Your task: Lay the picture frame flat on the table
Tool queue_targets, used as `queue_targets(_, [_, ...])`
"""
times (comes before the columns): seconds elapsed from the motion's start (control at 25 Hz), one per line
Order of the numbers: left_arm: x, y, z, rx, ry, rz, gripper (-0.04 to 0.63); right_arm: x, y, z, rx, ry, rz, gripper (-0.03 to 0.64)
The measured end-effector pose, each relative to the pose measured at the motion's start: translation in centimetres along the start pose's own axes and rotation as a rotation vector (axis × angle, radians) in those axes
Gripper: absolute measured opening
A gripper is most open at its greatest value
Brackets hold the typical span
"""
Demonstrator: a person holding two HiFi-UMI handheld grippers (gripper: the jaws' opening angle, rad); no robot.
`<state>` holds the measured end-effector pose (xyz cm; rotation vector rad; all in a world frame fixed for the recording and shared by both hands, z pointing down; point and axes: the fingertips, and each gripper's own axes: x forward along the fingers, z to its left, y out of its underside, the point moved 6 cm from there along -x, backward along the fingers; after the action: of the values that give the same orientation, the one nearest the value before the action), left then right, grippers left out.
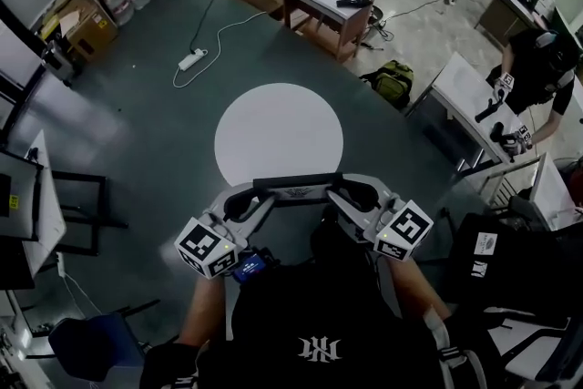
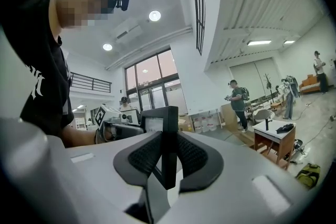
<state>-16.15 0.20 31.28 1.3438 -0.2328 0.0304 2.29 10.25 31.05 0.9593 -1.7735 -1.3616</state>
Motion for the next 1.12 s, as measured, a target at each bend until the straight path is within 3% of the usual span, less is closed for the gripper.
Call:
queue_targets(0.64, [11.7,-6.3,5.4,0.002,-0.183,-0.019,0.093,3.5,-5.6,-16.2,-0.001,-0.189,0.003,0.066])
queue_targets(1.12, [15.8,-8.4,7.1,0.015,-0.327,0.021,0.092,5.8,-6.9,-22.8,0.024,-0.332,-0.008,0.066])
